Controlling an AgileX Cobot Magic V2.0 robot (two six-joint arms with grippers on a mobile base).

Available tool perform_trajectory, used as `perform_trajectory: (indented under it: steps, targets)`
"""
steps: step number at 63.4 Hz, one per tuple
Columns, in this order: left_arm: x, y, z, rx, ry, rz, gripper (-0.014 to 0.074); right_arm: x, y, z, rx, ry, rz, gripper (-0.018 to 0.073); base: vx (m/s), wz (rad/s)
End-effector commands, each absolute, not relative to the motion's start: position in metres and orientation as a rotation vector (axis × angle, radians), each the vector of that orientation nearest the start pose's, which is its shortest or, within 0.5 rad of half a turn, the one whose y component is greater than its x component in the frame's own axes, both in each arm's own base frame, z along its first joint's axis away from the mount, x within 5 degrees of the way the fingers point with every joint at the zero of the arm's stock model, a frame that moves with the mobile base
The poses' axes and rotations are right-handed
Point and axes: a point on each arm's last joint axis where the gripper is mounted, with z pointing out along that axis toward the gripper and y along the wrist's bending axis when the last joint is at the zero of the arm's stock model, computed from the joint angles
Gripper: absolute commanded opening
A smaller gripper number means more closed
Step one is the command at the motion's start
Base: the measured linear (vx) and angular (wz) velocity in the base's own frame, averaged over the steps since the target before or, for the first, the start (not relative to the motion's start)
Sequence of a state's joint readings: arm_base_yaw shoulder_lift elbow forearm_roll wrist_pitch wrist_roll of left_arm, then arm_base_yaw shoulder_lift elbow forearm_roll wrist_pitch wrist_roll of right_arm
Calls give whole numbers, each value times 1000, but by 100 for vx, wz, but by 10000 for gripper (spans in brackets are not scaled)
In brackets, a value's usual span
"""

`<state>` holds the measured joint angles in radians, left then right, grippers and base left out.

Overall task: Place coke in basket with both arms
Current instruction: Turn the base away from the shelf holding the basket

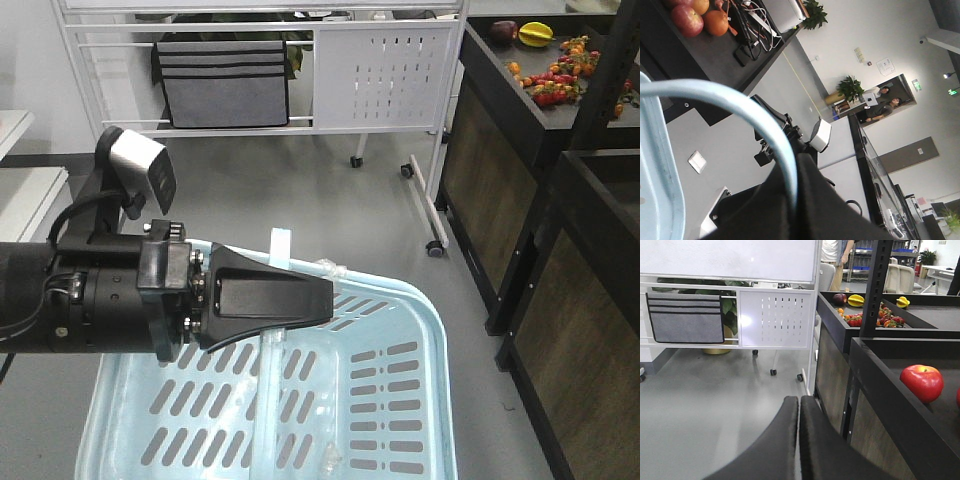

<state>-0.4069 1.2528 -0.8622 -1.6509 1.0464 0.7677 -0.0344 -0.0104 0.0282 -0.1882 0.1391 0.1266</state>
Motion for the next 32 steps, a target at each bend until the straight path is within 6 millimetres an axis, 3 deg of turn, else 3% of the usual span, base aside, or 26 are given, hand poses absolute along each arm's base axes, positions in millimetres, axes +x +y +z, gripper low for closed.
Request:
perform_trajectory:
  steps: [1, 32]
  targets:
    - [184, -166, 367, 323, 1883, -1948, -6, 56, -3, 196, -20, 1560, -101, -2, 13, -5]
    - [184, -166, 367, 323, 1883, -1948, -6, 56, -3, 196, -20, 1560, -101, -2, 16, 3]
